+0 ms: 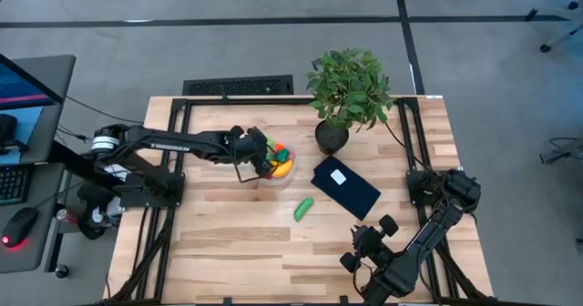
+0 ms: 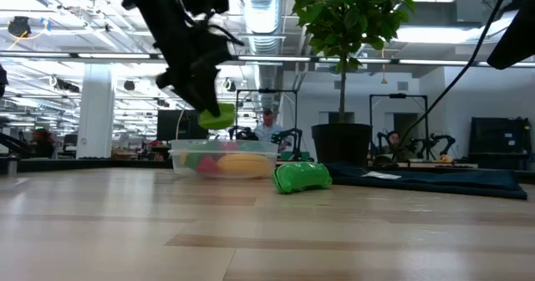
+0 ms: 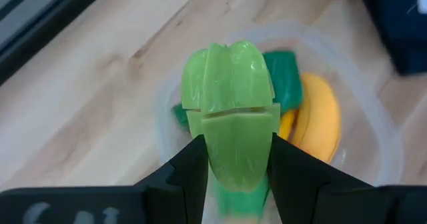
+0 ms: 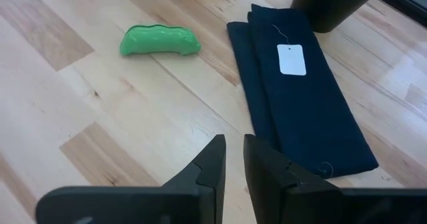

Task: Pick and placing Produce into tupperware
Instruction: Put the green star fruit into the transparent bin, then put the green peas into the transparent bin

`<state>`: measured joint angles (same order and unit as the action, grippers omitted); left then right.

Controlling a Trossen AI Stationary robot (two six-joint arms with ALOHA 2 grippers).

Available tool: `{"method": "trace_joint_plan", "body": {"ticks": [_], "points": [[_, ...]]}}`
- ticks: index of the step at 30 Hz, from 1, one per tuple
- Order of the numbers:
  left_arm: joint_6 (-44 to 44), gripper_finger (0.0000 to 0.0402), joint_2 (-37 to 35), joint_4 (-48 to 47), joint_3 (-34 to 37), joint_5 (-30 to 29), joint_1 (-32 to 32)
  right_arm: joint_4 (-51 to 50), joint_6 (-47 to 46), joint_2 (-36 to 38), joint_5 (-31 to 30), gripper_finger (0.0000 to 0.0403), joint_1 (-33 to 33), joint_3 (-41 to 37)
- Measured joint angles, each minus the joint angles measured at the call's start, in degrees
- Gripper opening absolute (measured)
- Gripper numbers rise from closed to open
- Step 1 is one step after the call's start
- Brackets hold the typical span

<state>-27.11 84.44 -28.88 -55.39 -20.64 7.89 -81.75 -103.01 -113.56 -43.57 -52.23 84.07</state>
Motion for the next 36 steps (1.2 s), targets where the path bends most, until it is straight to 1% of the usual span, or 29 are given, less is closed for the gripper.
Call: {"method": "trace_joint_plan", "body": {"ticks": [9,14,21,24,31,34,36], "points": [[-0.1,0.0124,3.5,0.2,0.0,2.2,0.8,1.1,-0.4,0.0,0.0,0.0047,0.0,-0.5],[-0.1,0.0124,3.8,0.2,0.0,2.4,0.8,3.3,-0.5,0.0,0.2,0.0047,0.0,-1.4],[-1.3,0.0127,3.8,0.1,0.0,0.8,0.8,4.1,-0.5,0.0,0.2,0.0047,0.0,-1.8],[-1.3,0.0144,3.8,0.2,0.0,0.8,0.8,4.1,-0.5,0.0,0.2,0.0047,0.0,-1.8],[-1.3,0.0216,3.8,0.3,0.0,0.8,0.8,4.1,-0.5,0.0,0.2,0.0047,0.0,-1.8],[-1.3,0.024,3.8,0.3,0.0,0.9,0.8,4.1,-0.5,0.0,0.2,0.0047,0.0,-1.8],[-1.3,0.0251,3.6,0.3,0.0,2.2,0.8,4.1,-0.5,0.0,0.2,0.0047,0.0,-1.8]]}}
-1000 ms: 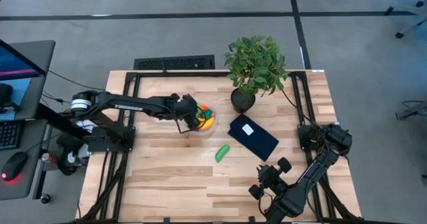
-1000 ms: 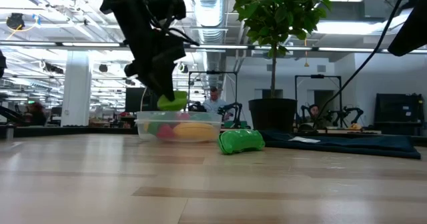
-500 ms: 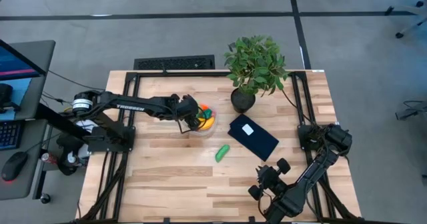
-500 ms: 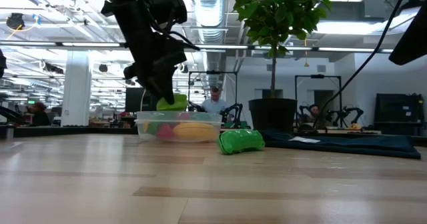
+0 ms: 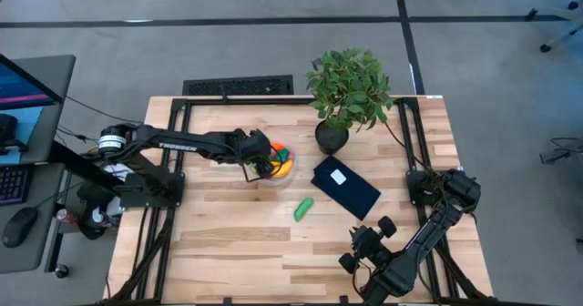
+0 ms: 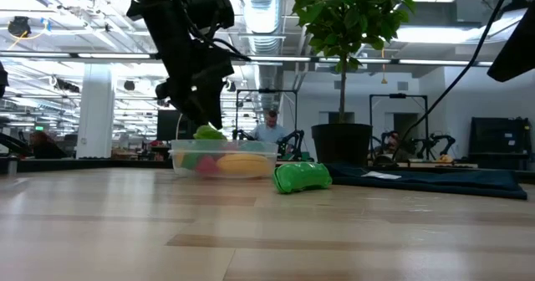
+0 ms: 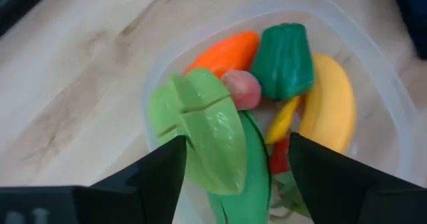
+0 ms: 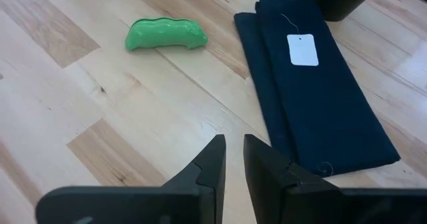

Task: Pick and placing Produce into tupperware
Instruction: Put the green peas into the transparent bin

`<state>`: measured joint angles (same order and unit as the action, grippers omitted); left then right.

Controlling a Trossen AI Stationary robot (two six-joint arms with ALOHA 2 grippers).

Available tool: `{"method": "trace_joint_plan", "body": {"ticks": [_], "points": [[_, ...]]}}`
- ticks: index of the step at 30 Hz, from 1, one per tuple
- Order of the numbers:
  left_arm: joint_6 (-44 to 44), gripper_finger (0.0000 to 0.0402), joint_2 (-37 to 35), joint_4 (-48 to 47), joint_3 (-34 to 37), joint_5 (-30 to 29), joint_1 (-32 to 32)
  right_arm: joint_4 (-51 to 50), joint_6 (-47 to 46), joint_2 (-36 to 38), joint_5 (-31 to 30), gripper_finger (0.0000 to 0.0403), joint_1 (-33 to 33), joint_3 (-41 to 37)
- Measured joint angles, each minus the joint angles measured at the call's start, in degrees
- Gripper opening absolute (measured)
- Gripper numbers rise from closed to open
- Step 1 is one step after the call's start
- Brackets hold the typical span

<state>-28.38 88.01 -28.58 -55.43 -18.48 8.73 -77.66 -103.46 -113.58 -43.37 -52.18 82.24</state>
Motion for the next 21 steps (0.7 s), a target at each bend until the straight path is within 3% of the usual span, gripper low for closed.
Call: {"method": "trace_joint_plan", "body": {"ticks": [14,21], "points": [[9.3,0.0265,0.0,-16.1,-16.2,17.3,-0.5,0.0,6.1,0.0,0.0,0.0047,2.5,0.0],[12.0,0.0265,-2.8,-26.9,-19.9,18.7,-3.3,0.3,8.1,0.0,0.0,0.0047,6.0,0.0]]}}
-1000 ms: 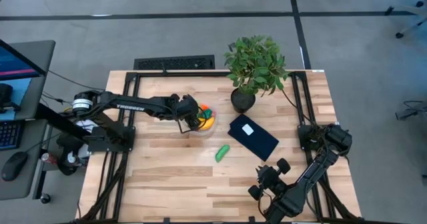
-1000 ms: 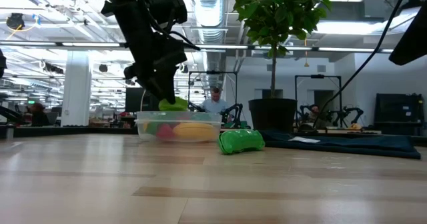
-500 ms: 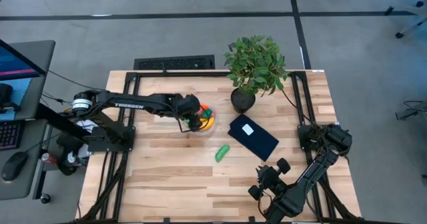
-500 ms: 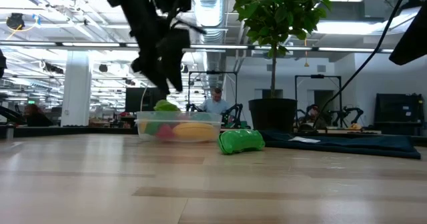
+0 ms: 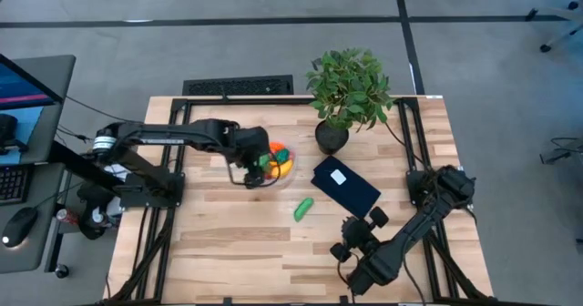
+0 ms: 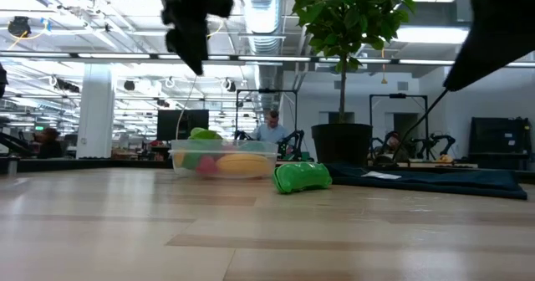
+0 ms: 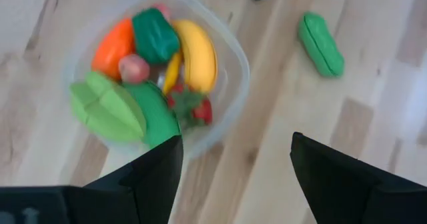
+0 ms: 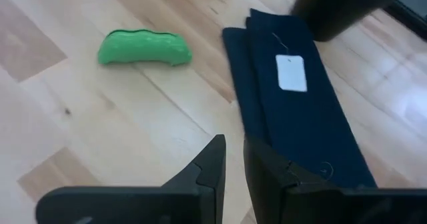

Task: Pick and placing Produce into tupperware
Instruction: Put the green peas into the transparent bin

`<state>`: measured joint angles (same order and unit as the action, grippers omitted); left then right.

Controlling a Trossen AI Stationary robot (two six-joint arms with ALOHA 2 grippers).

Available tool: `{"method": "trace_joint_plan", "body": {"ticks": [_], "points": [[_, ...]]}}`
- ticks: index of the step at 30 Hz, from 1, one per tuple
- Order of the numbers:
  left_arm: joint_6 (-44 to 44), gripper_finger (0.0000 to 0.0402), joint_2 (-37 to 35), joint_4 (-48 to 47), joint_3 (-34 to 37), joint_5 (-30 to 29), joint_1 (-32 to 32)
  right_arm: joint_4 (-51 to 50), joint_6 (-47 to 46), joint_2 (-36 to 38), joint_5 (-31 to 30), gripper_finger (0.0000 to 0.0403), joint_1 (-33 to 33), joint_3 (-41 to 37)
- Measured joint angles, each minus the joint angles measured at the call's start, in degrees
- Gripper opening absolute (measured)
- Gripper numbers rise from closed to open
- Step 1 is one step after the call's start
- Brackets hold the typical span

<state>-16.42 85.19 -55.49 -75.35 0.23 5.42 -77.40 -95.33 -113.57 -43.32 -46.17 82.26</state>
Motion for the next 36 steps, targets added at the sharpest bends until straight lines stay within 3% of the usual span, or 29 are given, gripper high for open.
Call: {"method": "trace_joint_plan", "body": {"ticks": [9,18,27,32,36], "points": [[-5.3,0.0265,-13.3,-4.0,3.3,-2.3,-7.2,7.3,23.3,2.0,1.4,0.0047,5.4,0.1],[-12.5,0.0265,-28.2,-1.1,8.8,-15.9,-19.5,19.1,46.1,6.4,4.0,0.0047,14.9,0.1],[-22.1,0.0265,-38.7,0.6,17.7,-25.0,-29.5,31.4,70.6,9.9,24.8,0.0047,25.2,0.0],[-25.3,0.0265,-41.5,4.7,22.5,-24.9,-33.3,32.9,79.6,10.3,35.1,0.0047,29.5,0.0],[-27.1,0.0265,-42.1,7.6,26.0,-25.0,-36.2,32.5,85.9,10.3,39.6,0.0047,32.0,0.0]]}}
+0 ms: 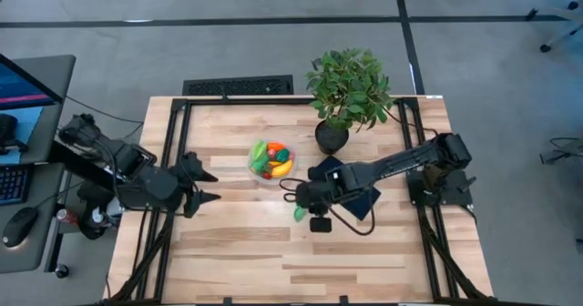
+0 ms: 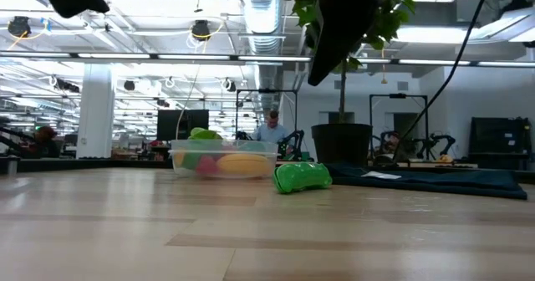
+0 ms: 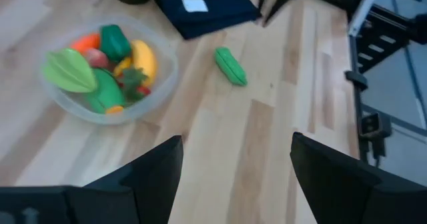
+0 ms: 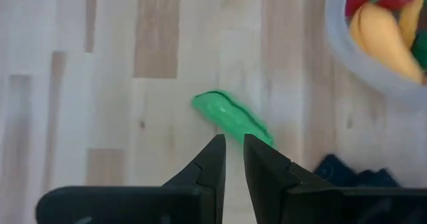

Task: Pick and placing Produce into tupperware
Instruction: Put the green peas into the transparent bin

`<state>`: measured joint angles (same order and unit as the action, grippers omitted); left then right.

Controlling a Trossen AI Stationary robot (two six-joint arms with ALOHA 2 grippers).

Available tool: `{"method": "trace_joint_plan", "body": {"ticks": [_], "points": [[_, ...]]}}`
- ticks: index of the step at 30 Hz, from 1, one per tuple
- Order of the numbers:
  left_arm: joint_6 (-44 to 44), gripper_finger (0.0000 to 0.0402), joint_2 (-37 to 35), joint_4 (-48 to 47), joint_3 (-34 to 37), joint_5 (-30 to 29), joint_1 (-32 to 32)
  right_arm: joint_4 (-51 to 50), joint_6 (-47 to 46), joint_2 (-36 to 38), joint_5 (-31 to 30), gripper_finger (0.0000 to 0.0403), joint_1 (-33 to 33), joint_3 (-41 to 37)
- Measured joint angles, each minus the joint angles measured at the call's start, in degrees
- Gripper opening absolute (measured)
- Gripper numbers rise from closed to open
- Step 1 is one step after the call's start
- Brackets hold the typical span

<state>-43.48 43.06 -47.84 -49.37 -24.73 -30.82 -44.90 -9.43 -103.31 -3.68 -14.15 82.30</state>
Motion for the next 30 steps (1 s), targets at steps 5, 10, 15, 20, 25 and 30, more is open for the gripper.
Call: {"method": "trace_joint_plan", "body": {"ticks": [5,10,15,20,25,30], "points": [[-2.8,0.0265,0.1,3.5,3.6,0.0,-3.1,0.0,7.1,0.0,0.5,0.0047,2.4,0.0],[-5.5,0.0265,0.1,6.7,6.8,0.0,-5.5,0.0,15.4,0.0,0.4,0.0047,4.7,0.0],[-8.8,0.0265,0.1,8.3,9.2,-0.2,-6.7,0.5,23.6,0.0,0.4,0.0047,6.4,0.0],[-12.8,0.0265,0.1,8.2,11.3,0.9,-6.7,0.9,20.2,0.0,0.9,0.0047,6.8,0.0],[-16.7,0.0265,1.5,7.7,11.4,1.3,-6.7,3.3,20.3,0.0,5.3,0.0047,7.2,0.0],[-15.9,0.0265,4.1,7.8,11.4,0.7,-6.7,5.6,20.4,-1.2,7.5,0.005,7.5,0.1]]}}
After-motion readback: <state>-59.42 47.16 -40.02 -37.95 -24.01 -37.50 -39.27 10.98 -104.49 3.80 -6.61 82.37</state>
